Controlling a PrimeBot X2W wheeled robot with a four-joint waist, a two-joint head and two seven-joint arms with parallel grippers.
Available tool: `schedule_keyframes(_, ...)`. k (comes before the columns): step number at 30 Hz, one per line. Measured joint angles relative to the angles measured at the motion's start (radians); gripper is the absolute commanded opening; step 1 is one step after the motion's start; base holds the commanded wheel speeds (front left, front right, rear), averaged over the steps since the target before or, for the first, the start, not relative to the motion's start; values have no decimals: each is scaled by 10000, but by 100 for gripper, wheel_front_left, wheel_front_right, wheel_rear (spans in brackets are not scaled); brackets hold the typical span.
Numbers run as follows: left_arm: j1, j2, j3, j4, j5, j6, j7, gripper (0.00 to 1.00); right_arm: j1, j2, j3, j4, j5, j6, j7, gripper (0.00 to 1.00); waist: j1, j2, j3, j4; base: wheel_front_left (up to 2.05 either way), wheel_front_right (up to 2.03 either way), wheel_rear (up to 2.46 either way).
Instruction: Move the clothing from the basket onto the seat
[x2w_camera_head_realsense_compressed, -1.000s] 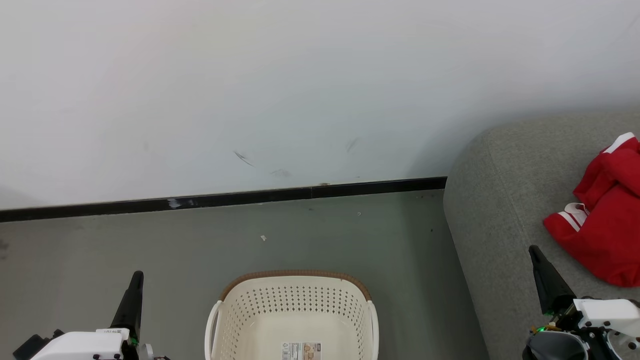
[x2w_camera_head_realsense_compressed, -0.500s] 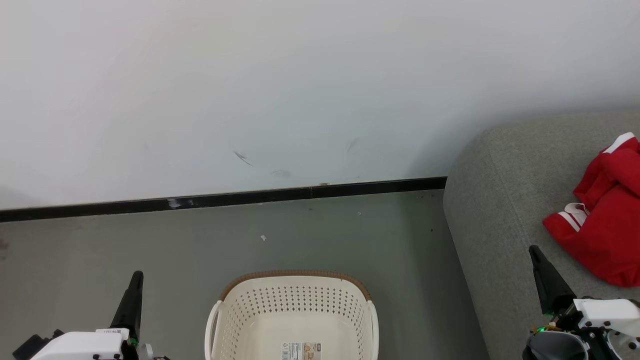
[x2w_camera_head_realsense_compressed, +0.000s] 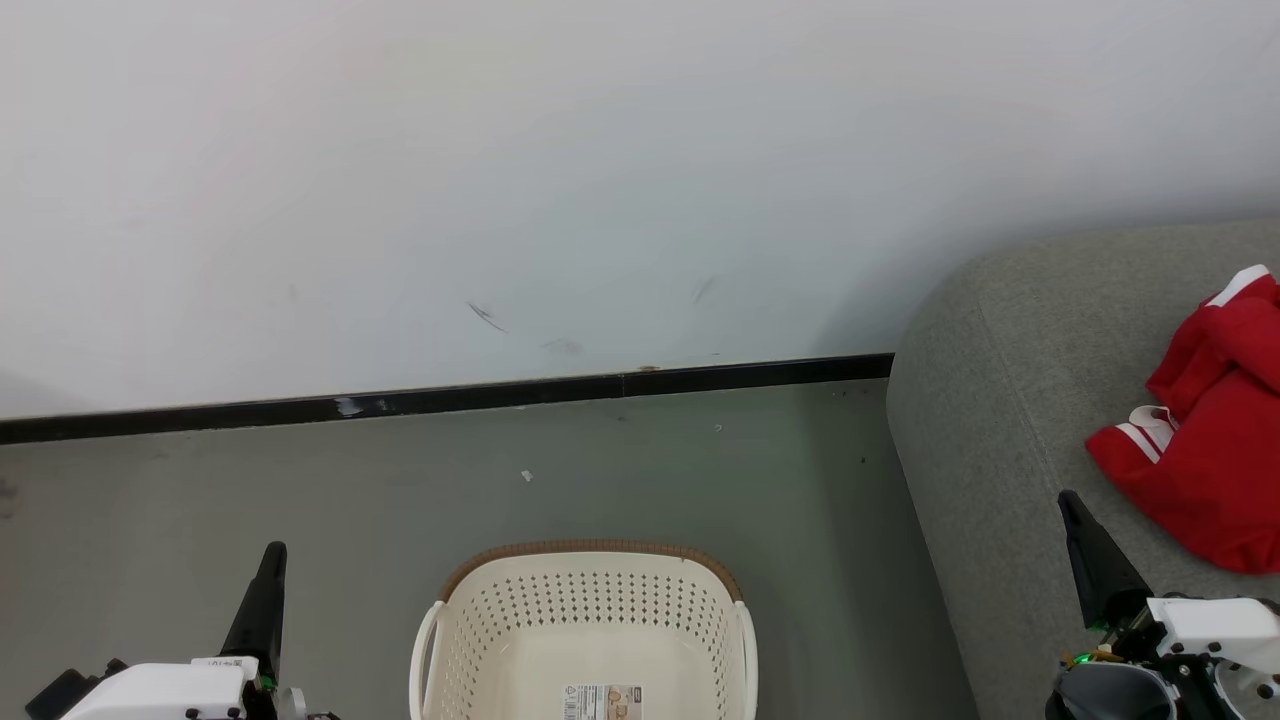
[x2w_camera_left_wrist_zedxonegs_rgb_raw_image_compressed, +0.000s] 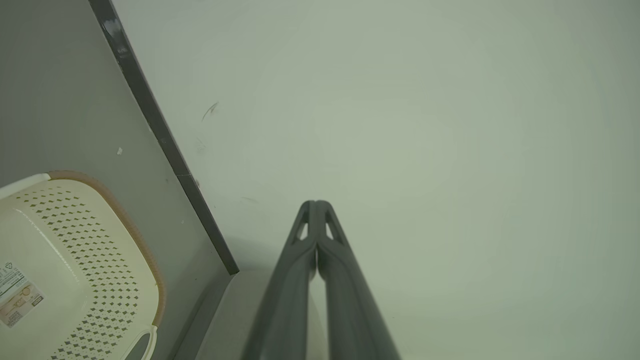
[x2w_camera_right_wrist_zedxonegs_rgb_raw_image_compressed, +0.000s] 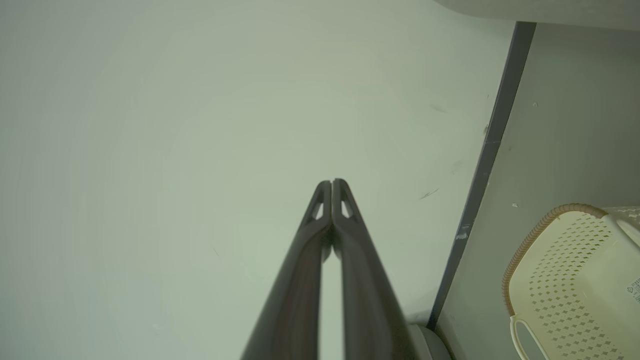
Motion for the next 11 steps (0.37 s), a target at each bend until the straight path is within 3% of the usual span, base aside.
schedule_keyframes(11, 0, -2, 0, 0, 0, 0, 0, 0, 0, -2, 2, 0, 0, 2, 0, 0, 0, 0, 0, 0, 0, 0, 0)
